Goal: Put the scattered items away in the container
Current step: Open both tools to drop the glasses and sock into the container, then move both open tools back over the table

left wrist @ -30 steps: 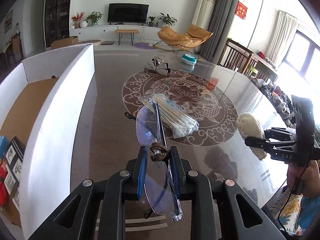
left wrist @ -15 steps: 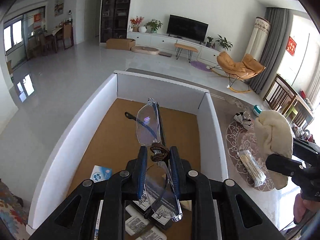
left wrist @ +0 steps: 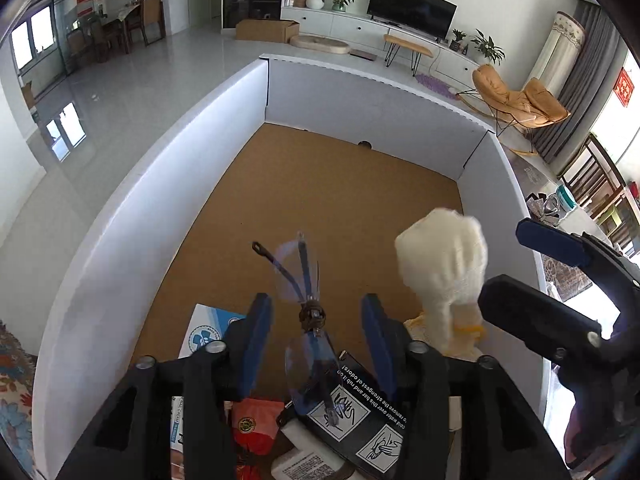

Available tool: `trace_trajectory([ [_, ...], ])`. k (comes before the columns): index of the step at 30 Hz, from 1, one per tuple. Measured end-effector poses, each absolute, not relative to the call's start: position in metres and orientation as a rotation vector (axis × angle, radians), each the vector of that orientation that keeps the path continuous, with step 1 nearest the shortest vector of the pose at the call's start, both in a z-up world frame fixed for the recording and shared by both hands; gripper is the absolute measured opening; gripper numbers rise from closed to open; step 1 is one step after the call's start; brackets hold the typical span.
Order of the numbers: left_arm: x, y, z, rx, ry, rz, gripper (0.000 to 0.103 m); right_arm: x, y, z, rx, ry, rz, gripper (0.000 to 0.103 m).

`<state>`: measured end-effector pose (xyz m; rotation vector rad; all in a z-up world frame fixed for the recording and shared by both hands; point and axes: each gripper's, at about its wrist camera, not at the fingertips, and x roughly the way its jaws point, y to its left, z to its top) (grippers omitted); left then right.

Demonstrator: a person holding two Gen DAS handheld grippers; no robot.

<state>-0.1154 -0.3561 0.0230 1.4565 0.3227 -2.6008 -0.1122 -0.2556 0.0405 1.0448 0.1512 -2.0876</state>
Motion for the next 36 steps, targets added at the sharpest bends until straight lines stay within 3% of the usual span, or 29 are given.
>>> trace_trajectory([
  [1,-0.112,-0.354,0.025,1.434,0.306,-2.601,0.082,-0.112,-0.251,0.044,1.028,0.128,-2.091,0.093],
  [2,-0.109,-0.352,0.027,1.41,0.284,-2.603,0.085,-0.11,-0.246,0.047,1.013,0.111,-2.098,0.093],
  [13,-0.062,-0.263,0.092,1.229,0.076,-2.832,0.086,-0.054,-0.073,0.044,0.81,0.108,-2.358,0.102],
  [18,-0.032,-0.181,0.116,1.224,0.02,-3.005,0.096,-0.044,0.048,0.014,0.924,0.1,-2.527,0.102],
  [19,-0.028,-0.164,0.114,1.241,0.008,-3.03,0.103,-0.042,0.071,0.006,0.971,0.113,-2.558,0.102],
  [27,-0.049,-0.053,0.03,1.513,-0.036,-2.942,0.103,-0.018,0.194,-0.051,1.277,0.217,-2.626,0.102],
  [36,-0.095,0.011,-0.03,1.591,0.05,-2.801,0.103,-0.011,0.224,-0.063,1.349,0.155,-2.622,0.103],
])
